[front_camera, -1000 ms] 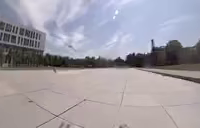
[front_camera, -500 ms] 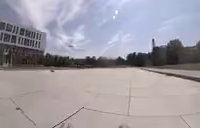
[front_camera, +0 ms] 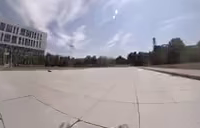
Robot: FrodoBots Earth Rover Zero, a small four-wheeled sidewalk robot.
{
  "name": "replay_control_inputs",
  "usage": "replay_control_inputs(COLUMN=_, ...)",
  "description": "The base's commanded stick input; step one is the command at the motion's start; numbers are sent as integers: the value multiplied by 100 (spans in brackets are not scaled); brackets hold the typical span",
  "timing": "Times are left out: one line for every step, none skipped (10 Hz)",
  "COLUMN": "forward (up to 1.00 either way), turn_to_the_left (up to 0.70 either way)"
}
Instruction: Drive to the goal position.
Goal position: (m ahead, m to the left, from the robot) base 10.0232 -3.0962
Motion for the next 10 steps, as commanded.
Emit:
replay_control_inputs(forward=70, turn_to_the_left=0)
replay_control_inputs(forward=70, turn_to_the_left=0)
replay_control_inputs(forward=70, turn_to_the_left=0)
replay_control_inputs(forward=70, turn_to_the_left=-7)
replay_control_inputs(forward=70, turn_to_the_left=-30)
replay_control_inputs(forward=70, turn_to_the_left=-35)
replay_control_inputs(forward=70, turn_to_the_left=-35)
replay_control_inputs(forward=70, turn_to_the_left=-35)
replay_control_inputs(forward=70, turn_to_the_left=-35)
replay_control_inputs(forward=70, turn_to_the_left=-35)
